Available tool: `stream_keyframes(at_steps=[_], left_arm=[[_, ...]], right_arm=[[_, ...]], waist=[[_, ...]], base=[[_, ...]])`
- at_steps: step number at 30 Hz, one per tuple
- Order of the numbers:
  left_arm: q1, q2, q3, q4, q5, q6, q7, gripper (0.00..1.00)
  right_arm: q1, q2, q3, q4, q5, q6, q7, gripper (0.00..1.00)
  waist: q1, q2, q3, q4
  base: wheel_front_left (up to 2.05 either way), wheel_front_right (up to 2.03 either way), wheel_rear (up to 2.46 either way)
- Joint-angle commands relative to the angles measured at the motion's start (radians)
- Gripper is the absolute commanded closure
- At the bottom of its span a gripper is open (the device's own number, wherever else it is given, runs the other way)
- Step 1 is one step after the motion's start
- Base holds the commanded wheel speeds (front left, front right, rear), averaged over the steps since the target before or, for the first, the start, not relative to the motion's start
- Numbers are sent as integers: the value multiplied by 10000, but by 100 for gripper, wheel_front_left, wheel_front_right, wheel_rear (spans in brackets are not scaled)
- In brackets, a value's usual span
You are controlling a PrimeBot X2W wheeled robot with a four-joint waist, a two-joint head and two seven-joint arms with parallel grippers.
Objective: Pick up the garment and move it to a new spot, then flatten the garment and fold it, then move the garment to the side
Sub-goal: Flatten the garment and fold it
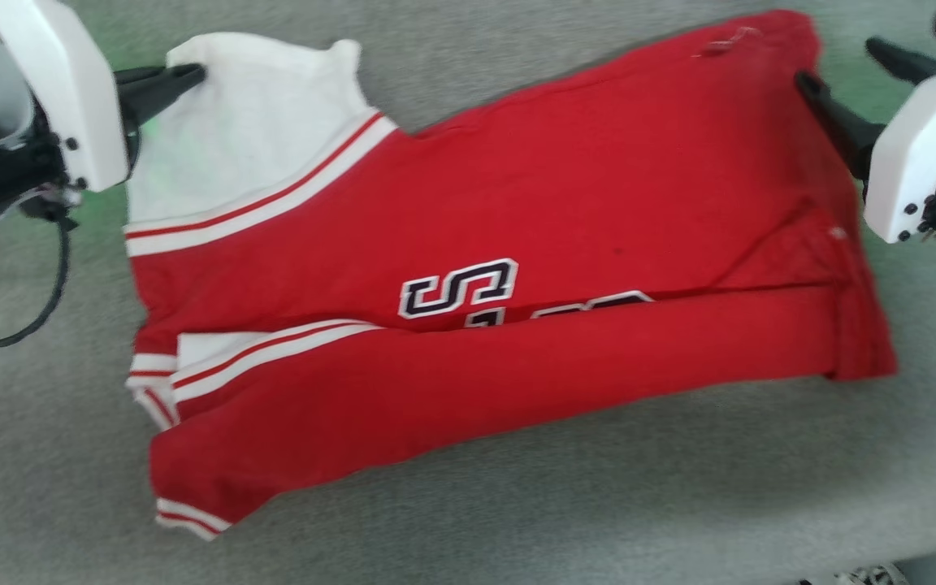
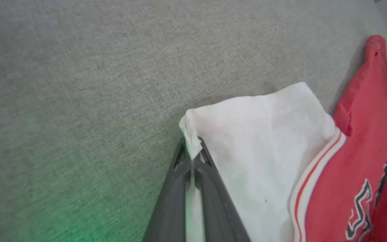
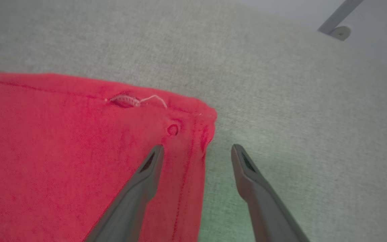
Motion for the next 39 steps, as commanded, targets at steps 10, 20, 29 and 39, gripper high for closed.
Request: stream_keyframes(at_steps=[10, 20, 29, 39], left_arm=[[-86, -473, -271, -435, 206, -55, -538, 100], [28, -619, -408, -891, 164, -63, -1568, 100], [868, -282, -415, -2256, -139, -65, -3341, 100], [3348, 1230, -769, -4667, -254, -65, -5638, 100]], right_arm=[[-1433, -434, 786, 1237, 1405, -2, 2692, 0], [-1338, -750, 632, 1035, 1562, -2, 1858, 100], [-32, -1143, -64, 159, 1625, -2, 786, 100], [3021, -1206, -1569, -1430, 1508, -2, 242, 100]], waist=[[0, 0, 469, 1000], [0, 0, 15, 1350], [0, 0, -1143, 1705], [0, 0, -2009, 1976]], base=[[0, 0, 0], [0, 0, 0], [0, 0, 0], [0, 0, 0]])
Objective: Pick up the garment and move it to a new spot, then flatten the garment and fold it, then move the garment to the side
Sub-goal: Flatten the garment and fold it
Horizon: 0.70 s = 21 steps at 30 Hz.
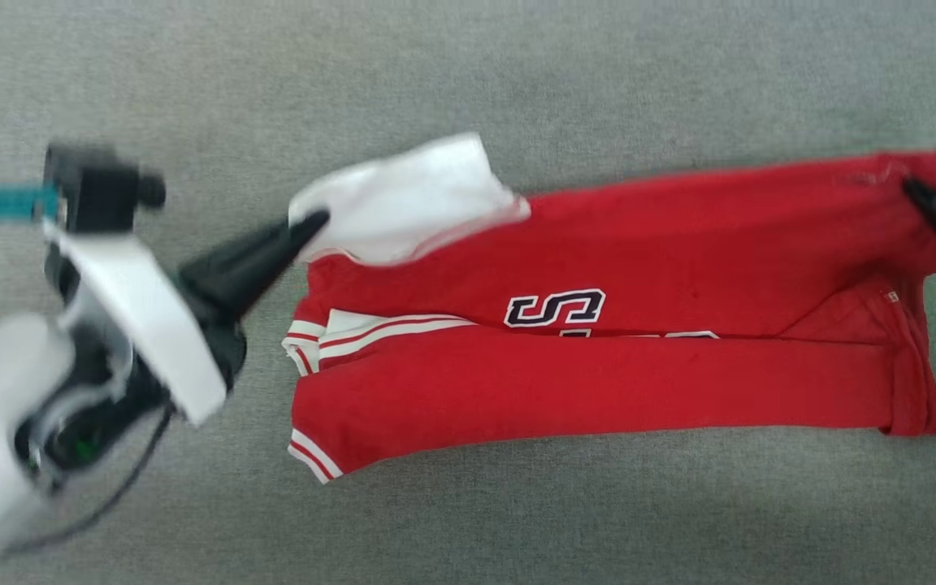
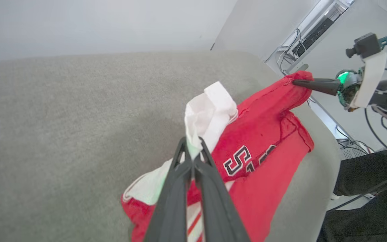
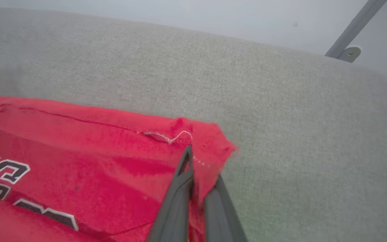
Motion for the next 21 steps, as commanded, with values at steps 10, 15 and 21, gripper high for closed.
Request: stream_keyframes(at_steps=[10, 15, 21], left_arm=[[3092, 645, -322, -1429, -201, 316, -2291, 100], [4023, 385, -212, -1474, -110, 421, -2497, 100], [4152, -202, -337, -667, 75, 329, -2525, 100]], right_arm=[[3061, 1007, -1522, -1199, -276, -2, -482, 100], [3630, 1294, -1856, -1149, -404, -4, -594, 100], [3361, 1370, -1557, -406, -757, -4, -968, 100]], waist=[[0, -1, -227, 117], [0, -1, -73, 121], [0, -1, 101, 91]], base=[[0, 0, 0], [0, 0, 0], [0, 0, 0]])
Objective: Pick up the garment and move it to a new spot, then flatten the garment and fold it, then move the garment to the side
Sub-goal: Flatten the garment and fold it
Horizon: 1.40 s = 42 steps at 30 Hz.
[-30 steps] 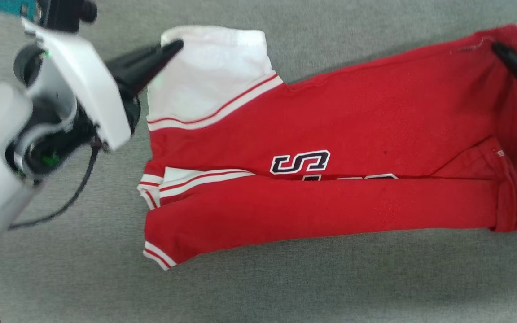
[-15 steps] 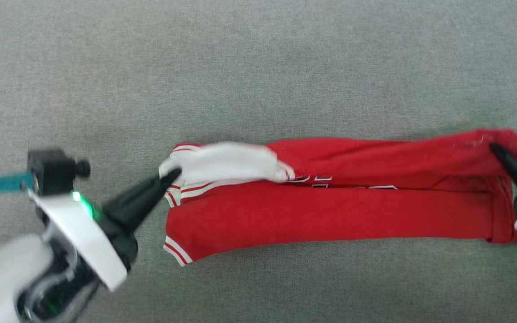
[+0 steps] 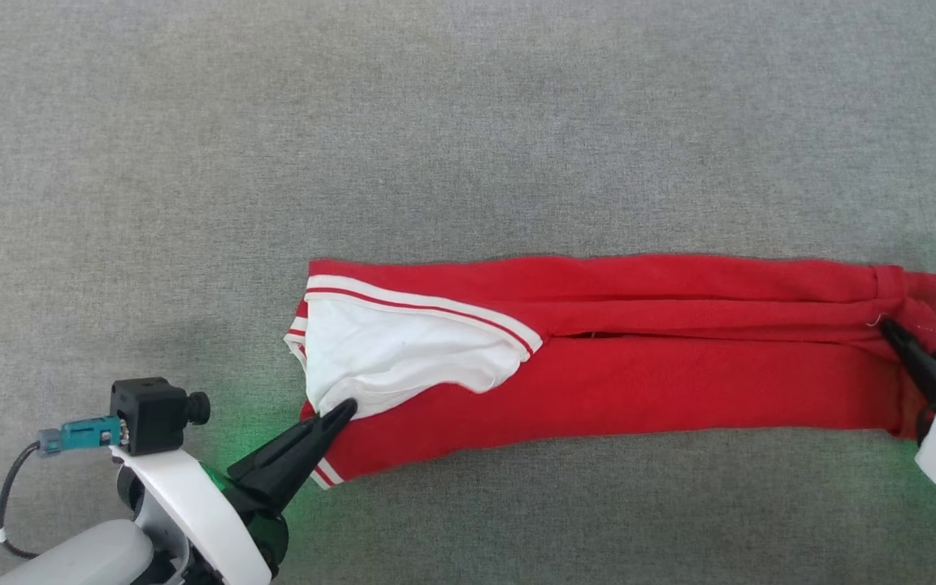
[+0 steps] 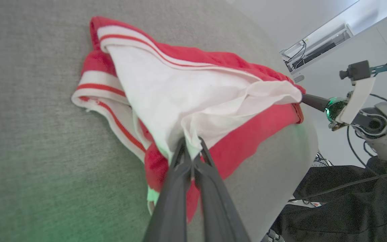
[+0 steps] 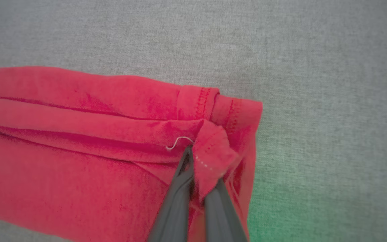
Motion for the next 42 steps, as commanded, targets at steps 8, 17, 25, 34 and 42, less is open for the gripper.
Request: stream_keyframes(at_steps=[8, 17, 25, 34, 42], left_arm=[[-395, -574, -173, 1343, 536, -121, 44, 100], [15, -1320, 501, 1907, 826, -200, -81, 0], [1228, -2992, 3018, 2838, 2373, -69, -88, 0], [2506, -5123, 6312, 3801, 5206, -296, -77, 0], [3292, -6251, 8606, 3438, 8823, -358, -77, 0]], right_arm=[[-624, 67, 418, 814, -84, -4, -482, 10], [-139, -426, -129, 536, 621, -2, 129, 0], [91, -559, -767, 1211, 1105, -4, 1512, 0], [356, -437, -646, 2150, 1259, 1, 2940, 0], [444, -183, -594, 2149, 1190, 24, 3445, 0]], waist=[[0, 0, 106, -95], [0, 0, -304, 207], [0, 0, -661, 1108], [0, 0, -965, 1839], [0, 0, -1147, 1898]], base=[[0, 0, 0], [0, 0, 0], [0, 0, 0], [0, 0, 0], [0, 0, 0]])
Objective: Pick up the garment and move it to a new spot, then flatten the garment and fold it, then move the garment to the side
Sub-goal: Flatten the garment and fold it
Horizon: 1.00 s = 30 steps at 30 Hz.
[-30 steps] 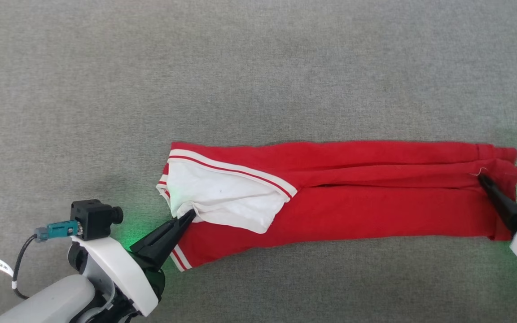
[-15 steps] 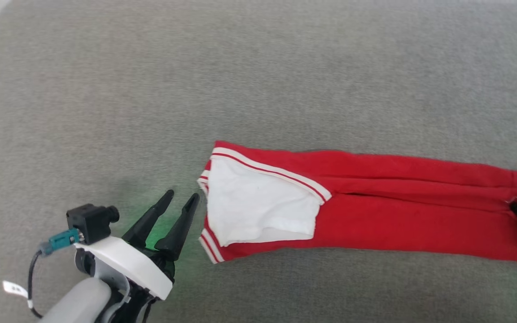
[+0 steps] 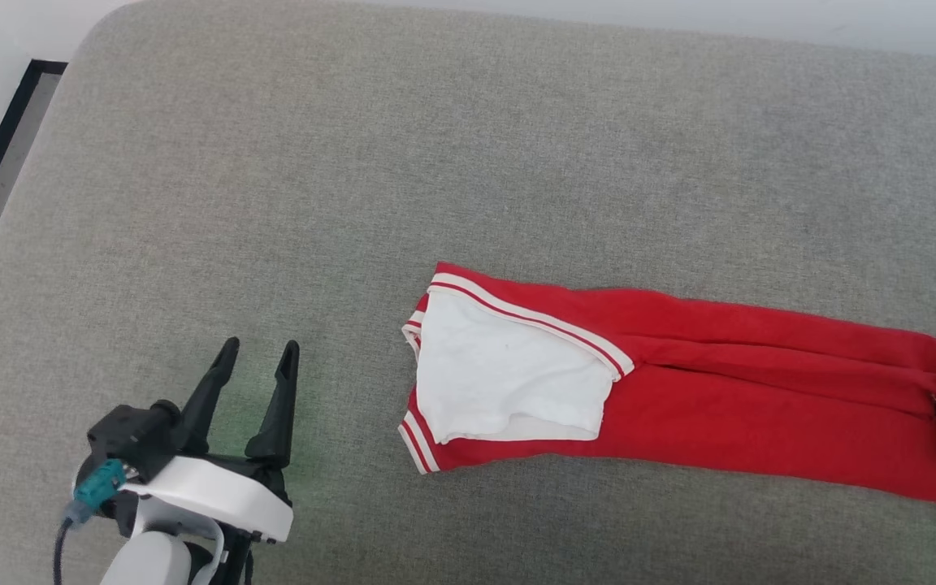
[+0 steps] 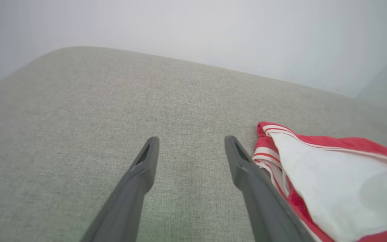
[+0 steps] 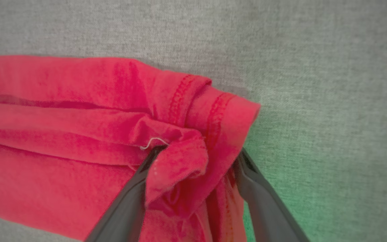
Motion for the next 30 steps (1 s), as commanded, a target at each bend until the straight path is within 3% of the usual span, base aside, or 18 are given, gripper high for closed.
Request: stream_keyframes(at_steps=[1, 4, 9, 10, 11, 12, 13, 30], left_arm=[[205, -162, 329, -259, 899, -43, -15, 0], [372, -395, 683, -755, 1970, -58, -15, 0], [575, -627, 830, -1365, 2512, -59, -16, 0], [582, -618, 821, -1499, 2688, -52, -16, 0], [580, -621, 830, -1594, 2786, -54, -16, 0], [607, -666, 842, -1647, 2786, -55, -16, 0], [612, -630, 797, -1694, 2874, -55, -16, 0], [173, -462, 921, -1451, 3102, -55, -16, 0]], right_arm=[[350, 468, 322, 235, -5, 58, 356, 0], [288, 538, 323, 254, -99, 58, 464, 0], [242, 632, 387, 247, -150, 58, 536, 0], [234, 646, 408, 243, -146, 58, 538, 5], [224, 658, 424, 235, -139, 58, 542, 51], [208, 666, 435, 227, -126, 58, 553, 67], [193, 666, 446, 221, -109, 58, 575, 98], [-762, 286, -897, 13, 43, 8, -23, 100]], waist=[[0, -1, -8, -21], [0, -1, 16, -67], [0, -1, 66, -109], [0, -1, 79, -114], [0, -1, 93, -117], [0, -1, 104, -120], [0, -1, 113, -124], [0, -1, 489, -745]], base=[[0, 0, 0], [0, 0, 0], [0, 0, 0], [0, 0, 0], [0, 0, 0], [0, 0, 0], [0, 0, 0], [0, 0, 0]])
